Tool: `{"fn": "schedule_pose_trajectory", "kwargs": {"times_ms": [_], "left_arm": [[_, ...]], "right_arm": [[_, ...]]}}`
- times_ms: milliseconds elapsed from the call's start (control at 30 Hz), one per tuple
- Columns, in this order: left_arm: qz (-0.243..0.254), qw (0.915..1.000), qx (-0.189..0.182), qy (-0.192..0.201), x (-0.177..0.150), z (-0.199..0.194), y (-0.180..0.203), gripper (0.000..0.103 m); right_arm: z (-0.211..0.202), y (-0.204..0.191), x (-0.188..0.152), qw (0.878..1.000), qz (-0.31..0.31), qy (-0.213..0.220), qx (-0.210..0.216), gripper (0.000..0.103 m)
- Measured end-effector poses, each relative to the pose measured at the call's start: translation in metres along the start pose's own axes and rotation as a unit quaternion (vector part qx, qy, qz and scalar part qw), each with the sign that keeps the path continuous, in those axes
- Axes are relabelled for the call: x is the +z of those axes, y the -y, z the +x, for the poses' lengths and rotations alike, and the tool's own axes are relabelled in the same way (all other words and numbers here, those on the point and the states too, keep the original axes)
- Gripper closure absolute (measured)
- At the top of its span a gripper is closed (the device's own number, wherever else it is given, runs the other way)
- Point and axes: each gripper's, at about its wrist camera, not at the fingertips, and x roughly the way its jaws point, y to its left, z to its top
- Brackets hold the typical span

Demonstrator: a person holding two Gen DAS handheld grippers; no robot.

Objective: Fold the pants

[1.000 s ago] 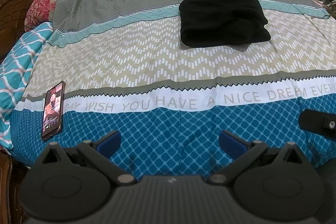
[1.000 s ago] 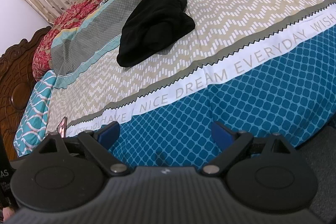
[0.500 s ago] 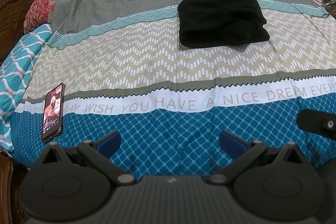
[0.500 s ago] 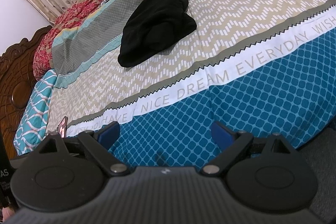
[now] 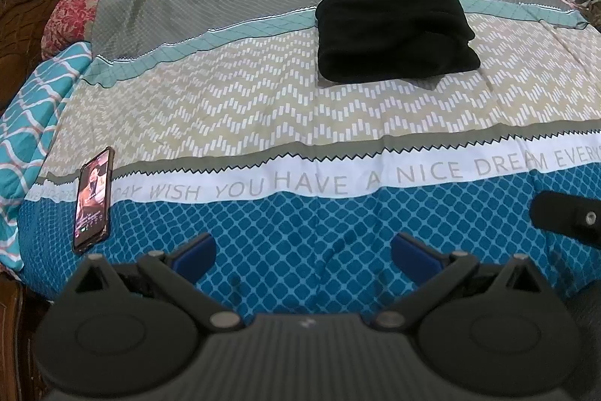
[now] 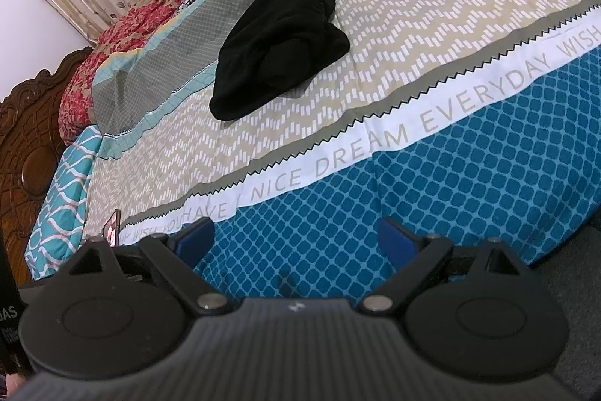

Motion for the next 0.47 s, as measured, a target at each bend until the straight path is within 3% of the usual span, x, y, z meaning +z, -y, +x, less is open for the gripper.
{"fn": "schedule_pose_trajectory", "kwargs": {"times_ms": [267,467], "left_arm": [[-0.001,1.0,-0.005,0.0,-0.0001,0.0,0.0008,0.0],[-0.004,0.9994,-0.033,0.012,0.0016,-0.0054,0.0007,0.0]], "right_arm": [[-0.0001,-0.0007,-0.0007,1.0,0.0,0.001,0.0,0.008],[-0.0002,-0.0009,-0.0009,1.0,-0.002,0.003,-0.001,0.008]]}}
